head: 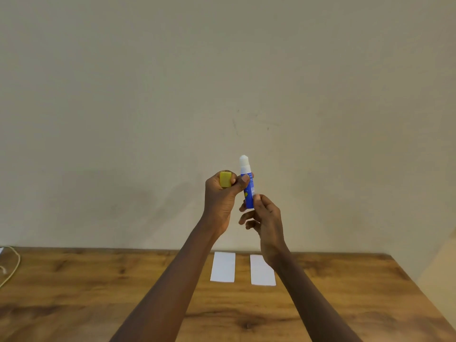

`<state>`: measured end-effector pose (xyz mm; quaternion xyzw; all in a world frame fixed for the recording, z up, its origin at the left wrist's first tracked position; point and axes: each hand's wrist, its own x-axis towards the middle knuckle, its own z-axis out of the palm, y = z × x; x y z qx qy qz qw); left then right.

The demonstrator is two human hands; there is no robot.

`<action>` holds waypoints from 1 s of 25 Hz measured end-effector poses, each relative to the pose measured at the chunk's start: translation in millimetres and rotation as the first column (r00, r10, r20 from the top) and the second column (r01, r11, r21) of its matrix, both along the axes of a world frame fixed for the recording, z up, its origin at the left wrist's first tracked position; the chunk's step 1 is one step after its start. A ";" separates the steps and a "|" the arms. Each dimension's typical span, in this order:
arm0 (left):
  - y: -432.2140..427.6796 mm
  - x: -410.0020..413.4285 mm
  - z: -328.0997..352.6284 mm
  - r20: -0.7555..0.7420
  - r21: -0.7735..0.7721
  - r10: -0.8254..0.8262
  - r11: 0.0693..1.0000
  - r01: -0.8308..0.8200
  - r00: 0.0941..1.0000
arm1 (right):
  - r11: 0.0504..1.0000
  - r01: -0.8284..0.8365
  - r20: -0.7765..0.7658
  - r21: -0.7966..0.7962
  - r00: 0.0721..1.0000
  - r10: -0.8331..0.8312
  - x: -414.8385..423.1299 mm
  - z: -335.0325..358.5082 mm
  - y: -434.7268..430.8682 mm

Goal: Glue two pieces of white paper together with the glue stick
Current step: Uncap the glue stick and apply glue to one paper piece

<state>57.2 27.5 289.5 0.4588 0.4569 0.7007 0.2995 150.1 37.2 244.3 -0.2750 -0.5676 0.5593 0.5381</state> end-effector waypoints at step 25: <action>34.2 -63.4 -289.2 -0.343 -0.686 0.244 0.595 -0.419 0.907 | 0.968 0.157 0.698 -0.197 0.716 0.026 -63.8 -283.6 59.9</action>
